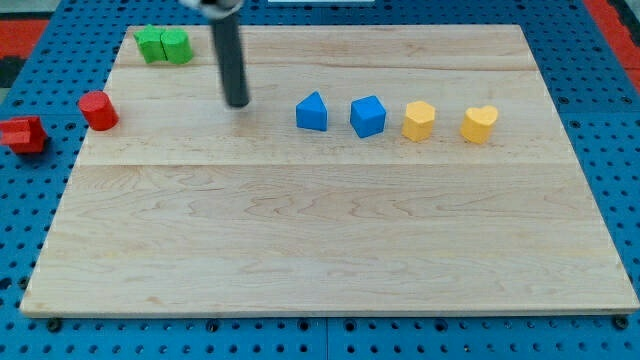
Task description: Move the red circle slightly up
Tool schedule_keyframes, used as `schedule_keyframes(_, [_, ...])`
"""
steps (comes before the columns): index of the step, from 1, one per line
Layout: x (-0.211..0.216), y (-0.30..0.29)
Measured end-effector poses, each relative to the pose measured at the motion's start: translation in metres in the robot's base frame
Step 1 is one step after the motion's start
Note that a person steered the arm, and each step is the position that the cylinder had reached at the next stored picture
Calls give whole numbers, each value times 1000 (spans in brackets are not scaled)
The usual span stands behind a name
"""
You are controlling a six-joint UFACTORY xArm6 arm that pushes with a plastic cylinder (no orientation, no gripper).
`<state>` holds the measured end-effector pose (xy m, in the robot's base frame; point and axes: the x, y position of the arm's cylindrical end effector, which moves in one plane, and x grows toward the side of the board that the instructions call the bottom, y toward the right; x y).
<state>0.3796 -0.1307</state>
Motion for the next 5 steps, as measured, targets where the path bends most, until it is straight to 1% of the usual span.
schedule_keyframes(1, [49,-126])
schedule_keyframes(2, [42,-170])
schedule_keyframes(3, [13,-170])
schedule_keyframes(4, [-37,-152])
schedule_keyframes(5, [-39,-115])
